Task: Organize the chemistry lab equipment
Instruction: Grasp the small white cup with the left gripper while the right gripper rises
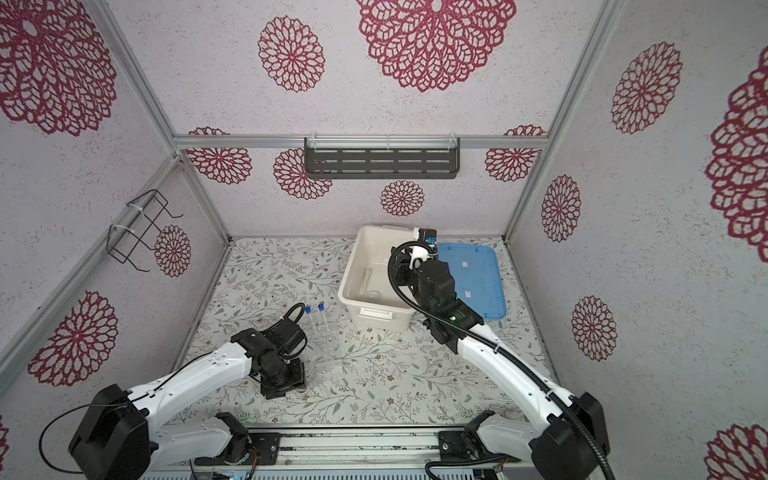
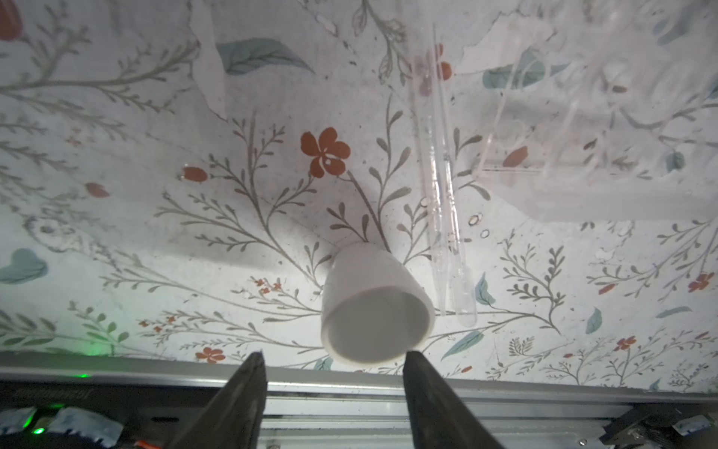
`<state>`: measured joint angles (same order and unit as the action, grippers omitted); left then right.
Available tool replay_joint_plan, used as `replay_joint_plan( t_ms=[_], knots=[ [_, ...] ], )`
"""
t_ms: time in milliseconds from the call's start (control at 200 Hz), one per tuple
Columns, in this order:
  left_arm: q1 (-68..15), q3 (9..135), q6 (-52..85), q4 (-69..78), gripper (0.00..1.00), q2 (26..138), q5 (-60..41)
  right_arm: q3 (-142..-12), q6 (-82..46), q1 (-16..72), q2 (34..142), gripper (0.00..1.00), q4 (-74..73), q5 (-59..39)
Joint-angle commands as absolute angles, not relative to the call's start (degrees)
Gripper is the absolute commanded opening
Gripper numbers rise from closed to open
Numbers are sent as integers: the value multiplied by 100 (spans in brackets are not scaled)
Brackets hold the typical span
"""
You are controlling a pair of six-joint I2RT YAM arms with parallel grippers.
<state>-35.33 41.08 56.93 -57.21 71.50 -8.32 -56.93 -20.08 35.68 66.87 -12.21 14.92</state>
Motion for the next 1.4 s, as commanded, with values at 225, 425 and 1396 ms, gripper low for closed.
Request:
replay_joint_plan(
  t_ms=[225,425,1396],
  knots=[
    [-3122,3656,5438,-5107,33,7628,-1167,-5531,-1848,3586,5824,40,-1321,1986],
    [-3116,3710,5408,-5159,14,7646,-1053,-5520,-1817,3586,5659,40,-1057,2003],
    [-3215,7793,3748,-7501,0,6195,360,-6764,-2111,3168,6858,67,1395,1149]
  ],
)
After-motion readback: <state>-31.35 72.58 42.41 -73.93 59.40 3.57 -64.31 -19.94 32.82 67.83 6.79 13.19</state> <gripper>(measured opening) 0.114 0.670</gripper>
